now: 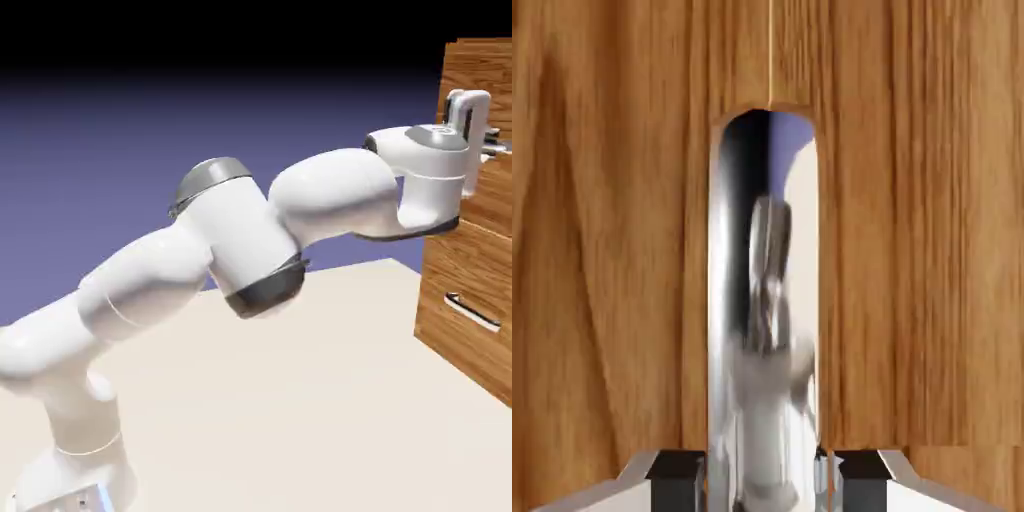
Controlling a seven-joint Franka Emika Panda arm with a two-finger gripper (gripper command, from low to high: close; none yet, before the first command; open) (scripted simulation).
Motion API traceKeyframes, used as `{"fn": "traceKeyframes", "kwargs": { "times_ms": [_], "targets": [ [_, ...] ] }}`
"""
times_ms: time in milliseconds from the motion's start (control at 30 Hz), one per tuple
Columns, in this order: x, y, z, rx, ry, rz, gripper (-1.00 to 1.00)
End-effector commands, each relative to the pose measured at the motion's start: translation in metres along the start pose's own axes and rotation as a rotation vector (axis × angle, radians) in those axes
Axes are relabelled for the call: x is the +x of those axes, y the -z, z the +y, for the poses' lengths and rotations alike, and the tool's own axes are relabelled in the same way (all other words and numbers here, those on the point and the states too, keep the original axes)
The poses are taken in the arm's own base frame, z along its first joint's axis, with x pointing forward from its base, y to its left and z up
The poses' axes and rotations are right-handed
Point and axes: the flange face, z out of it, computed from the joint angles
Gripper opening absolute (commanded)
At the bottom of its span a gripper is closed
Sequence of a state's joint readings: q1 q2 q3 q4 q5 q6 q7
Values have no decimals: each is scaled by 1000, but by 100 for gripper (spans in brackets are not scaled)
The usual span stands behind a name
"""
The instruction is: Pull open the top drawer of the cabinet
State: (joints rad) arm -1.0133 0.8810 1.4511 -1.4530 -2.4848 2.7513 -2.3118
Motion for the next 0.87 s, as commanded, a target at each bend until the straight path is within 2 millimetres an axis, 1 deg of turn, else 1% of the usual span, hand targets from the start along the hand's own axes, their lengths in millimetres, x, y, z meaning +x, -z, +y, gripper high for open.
{"fn": "traceKeyframes", "kwargs": {
  "times_ms": [0, 433, 700, 733, 767, 833],
  "targets": [
    [0, 7, 0, 0, 0, 0, -100],
    [0, 117, 0, 0, 0, 0, -100],
    [0, 192, 0, 0, 0, 0, -100],
    [0, 192, 0, 0, 0, 0, 100],
    [0, 192, 0, 0, 0, 0, 100],
    [0, 213, -1, -2, -3, 0, 100]
  ]
}}
